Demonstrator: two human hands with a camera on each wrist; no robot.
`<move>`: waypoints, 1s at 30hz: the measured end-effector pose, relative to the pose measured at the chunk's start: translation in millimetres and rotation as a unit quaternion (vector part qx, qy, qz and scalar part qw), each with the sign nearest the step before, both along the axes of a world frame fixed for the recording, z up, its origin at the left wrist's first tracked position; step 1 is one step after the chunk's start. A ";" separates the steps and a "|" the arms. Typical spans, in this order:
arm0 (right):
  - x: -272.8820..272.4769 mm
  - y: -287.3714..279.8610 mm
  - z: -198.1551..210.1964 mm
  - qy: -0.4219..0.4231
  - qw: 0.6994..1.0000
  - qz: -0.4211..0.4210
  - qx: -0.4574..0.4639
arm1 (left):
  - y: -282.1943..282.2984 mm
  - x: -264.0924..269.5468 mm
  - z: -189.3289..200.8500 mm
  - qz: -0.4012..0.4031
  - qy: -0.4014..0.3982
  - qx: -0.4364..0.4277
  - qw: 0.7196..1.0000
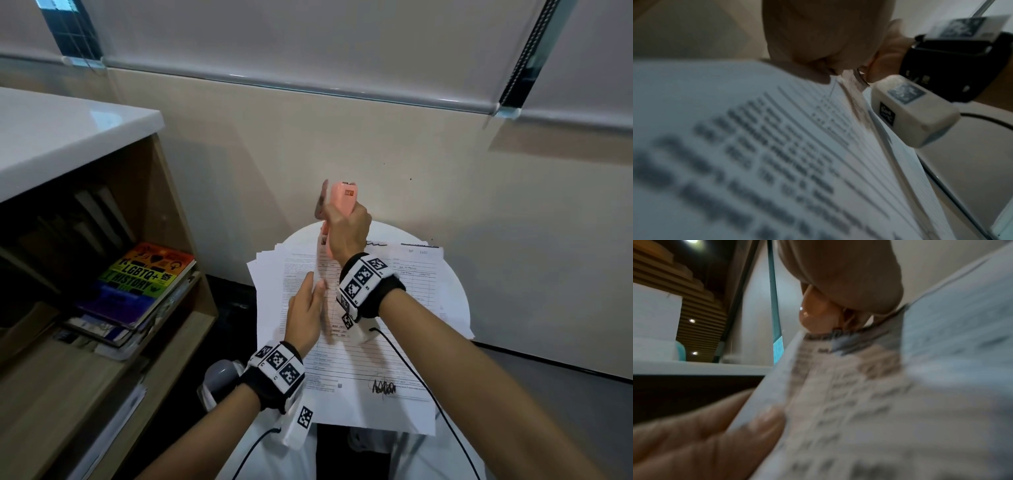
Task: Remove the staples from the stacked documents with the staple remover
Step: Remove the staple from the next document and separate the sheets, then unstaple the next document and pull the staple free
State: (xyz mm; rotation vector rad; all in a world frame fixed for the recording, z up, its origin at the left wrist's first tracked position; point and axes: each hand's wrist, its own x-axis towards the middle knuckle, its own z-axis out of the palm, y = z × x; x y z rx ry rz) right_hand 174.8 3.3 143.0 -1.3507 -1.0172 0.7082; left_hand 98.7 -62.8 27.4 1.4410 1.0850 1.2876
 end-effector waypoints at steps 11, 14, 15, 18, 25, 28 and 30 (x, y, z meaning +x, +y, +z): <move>117.7 -39.6 -27.1 0.008 0.991 -0.091 -0.093 | 22.9 -15.1 -12.7 0.025 0.012 -0.048 0.998; 138.0 -79.1 -52.3 0.097 0.972 0.093 -0.192 | 31.0 -8.9 -13.2 0.035 0.008 -0.059 0.998; 142.1 -91.0 -61.5 0.116 0.957 0.133 -0.229 | 35.3 -6.0 -16.2 0.038 0.007 -0.062 0.997; 152.5 -110.8 -87.8 0.060 0.945 0.134 -0.291 | 42.6 3.7 -16.6 0.041 0.031 -0.070 0.996; 215.0 -53.4 -104.4 0.017 0.948 -0.036 -0.315 | 64.7 -19.2 -41.8 0.118 0.266 -0.149 0.945; 234.3 -16.3 -115.1 -0.035 0.935 -0.051 -0.349 | 70.1 -37.2 -52.9 0.165 0.369 -0.237 0.884; 237.0 2.3 -119.6 -0.095 0.923 -0.051 -0.369 | 72.9 -43.2 -62.4 0.170 0.381 -0.252 0.873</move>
